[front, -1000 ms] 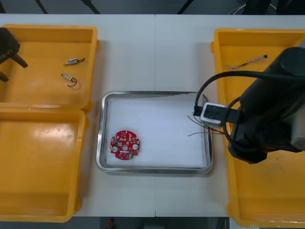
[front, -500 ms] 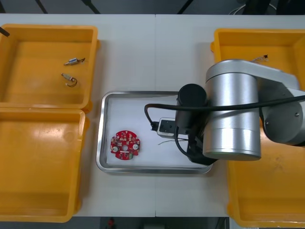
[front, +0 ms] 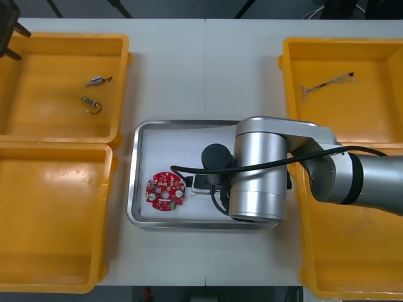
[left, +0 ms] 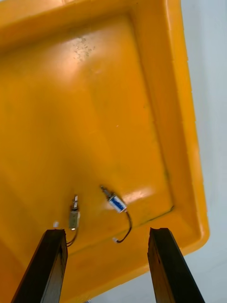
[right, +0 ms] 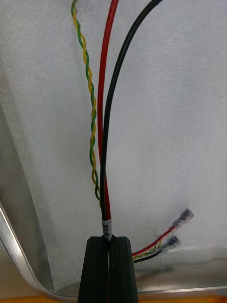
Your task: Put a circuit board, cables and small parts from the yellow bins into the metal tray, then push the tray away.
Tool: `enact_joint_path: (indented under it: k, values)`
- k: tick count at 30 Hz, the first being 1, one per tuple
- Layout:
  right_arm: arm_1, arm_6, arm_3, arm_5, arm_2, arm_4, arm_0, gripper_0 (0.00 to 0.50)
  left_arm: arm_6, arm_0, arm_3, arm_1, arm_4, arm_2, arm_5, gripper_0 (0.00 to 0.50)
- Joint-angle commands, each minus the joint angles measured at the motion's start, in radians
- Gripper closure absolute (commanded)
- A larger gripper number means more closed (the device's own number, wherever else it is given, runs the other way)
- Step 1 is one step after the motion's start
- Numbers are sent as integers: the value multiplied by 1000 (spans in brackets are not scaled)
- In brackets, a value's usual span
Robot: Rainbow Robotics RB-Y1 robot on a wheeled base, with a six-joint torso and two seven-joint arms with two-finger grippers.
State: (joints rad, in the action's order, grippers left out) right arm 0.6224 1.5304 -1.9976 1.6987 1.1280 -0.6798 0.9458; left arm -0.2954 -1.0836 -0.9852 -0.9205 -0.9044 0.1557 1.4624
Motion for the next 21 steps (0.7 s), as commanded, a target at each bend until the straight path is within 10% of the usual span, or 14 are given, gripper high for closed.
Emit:
enact_joint_path:
  k: [1,9,16,21]
  values:
    - [-49,30,45,-14,32,-1,31,500,137,-116,52,81,79,57,-39,0]
    - [-52,30,60,-30,55,-1,28,500,348,-184,180,198,160,130,-145,0]
    - [-39,24,57,-31,53,-7,30,23,490,-213,266,273,203,154,-232,0]
    - [-6,14,13,-24,35,-30,28,0,576,-230,322,298,216,157,-283,0]
